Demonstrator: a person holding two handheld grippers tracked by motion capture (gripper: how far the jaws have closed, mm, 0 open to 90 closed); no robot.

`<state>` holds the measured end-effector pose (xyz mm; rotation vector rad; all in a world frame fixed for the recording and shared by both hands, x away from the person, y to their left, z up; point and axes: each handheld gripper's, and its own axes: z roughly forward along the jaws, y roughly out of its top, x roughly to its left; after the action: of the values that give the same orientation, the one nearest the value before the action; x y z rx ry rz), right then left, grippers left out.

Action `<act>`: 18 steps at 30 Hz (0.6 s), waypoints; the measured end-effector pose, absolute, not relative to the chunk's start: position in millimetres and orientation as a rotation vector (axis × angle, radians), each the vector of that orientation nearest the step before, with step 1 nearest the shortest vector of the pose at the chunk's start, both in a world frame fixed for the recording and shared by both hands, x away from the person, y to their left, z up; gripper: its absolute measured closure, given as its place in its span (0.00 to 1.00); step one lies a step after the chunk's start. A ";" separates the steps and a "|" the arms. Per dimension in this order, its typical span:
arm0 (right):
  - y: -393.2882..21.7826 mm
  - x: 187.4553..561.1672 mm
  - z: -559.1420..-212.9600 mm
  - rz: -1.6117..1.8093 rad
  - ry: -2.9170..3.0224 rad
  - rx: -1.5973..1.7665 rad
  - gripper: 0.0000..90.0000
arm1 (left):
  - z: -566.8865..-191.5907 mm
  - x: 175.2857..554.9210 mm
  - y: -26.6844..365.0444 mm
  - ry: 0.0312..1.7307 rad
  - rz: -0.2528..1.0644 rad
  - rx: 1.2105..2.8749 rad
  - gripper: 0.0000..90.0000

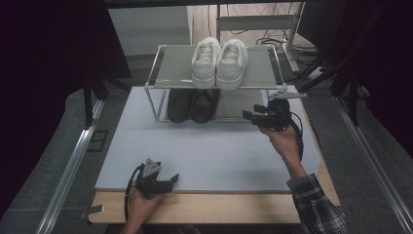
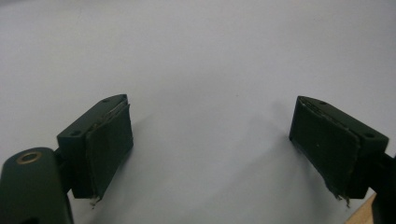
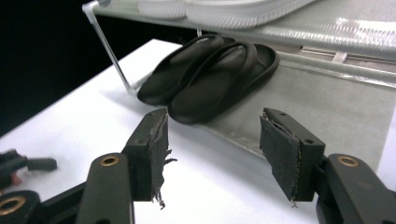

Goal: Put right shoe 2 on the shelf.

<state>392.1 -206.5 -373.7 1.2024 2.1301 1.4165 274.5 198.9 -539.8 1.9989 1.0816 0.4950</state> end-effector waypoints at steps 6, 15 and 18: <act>-210.0 379.5 -381.6 1.389 2.153 1.175 0.45 | -539.8 274.6 198.8 1.082 0.496 1.999 0.14; -223.0 359.2 -395.6 1.338 2.149 1.153 0.40 | -539.9 274.5 198.5 1.086 0.495 1.995 0.14; -227.6 352.5 -399.2 1.329 2.142 1.152 0.38 | -540.0 274.6 198.4 1.085 0.497 1.994 0.14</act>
<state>352.5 -227.6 -399.2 1.1519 2.1423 1.3293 274.6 198.4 -540.0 1.9938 1.0849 0.4973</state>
